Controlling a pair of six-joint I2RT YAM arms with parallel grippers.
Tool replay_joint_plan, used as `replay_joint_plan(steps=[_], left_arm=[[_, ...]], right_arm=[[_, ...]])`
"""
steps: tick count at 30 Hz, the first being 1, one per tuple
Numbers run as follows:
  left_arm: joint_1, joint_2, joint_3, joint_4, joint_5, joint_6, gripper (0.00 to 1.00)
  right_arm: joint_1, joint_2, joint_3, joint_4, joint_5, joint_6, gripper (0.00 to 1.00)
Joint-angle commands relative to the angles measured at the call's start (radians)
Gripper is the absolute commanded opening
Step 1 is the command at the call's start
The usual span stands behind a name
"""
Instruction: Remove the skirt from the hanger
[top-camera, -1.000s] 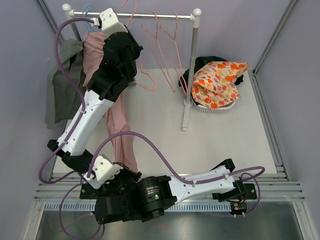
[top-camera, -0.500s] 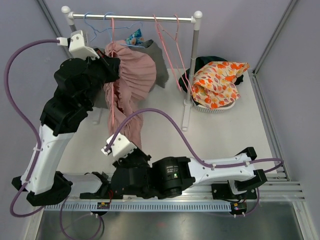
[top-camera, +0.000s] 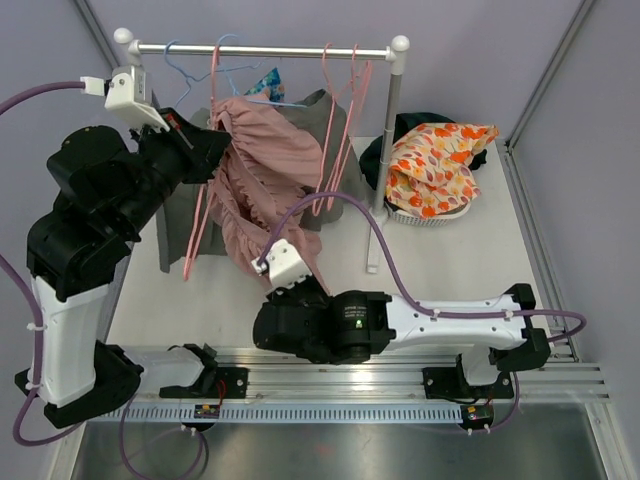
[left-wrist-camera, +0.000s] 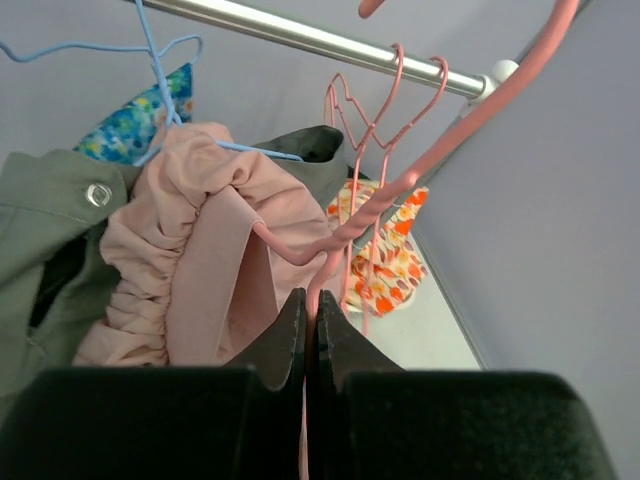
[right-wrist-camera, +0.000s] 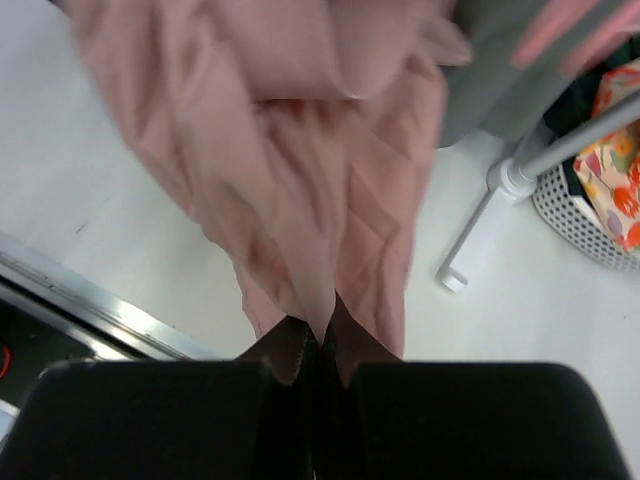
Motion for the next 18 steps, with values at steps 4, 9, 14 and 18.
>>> replay_joint_plan(steps=[4, 9, 14, 18], left_arm=[[-0.003, -0.087, -0.045, -0.131, 0.15, -0.105, 0.0], [-0.003, -0.21, -0.274, -0.314, 0.07, -0.137, 0.0], [-0.003, -0.365, -0.543, -0.31, 0.039, -0.163, 0.0], [-0.003, -0.423, -0.619, -0.317, 0.143, -0.169, 0.0]], right_arm=[[-0.12, -0.234, -0.082, 0.165, 0.002, -0.052, 0.0], [-0.157, -0.205, 0.069, 0.222, 0.021, -0.235, 0.0], [-0.16, -0.109, 0.163, 0.241, 0.037, -0.358, 0.0], [-0.211, -0.06, 0.264, 0.242, 0.001, -0.384, 0.0]])
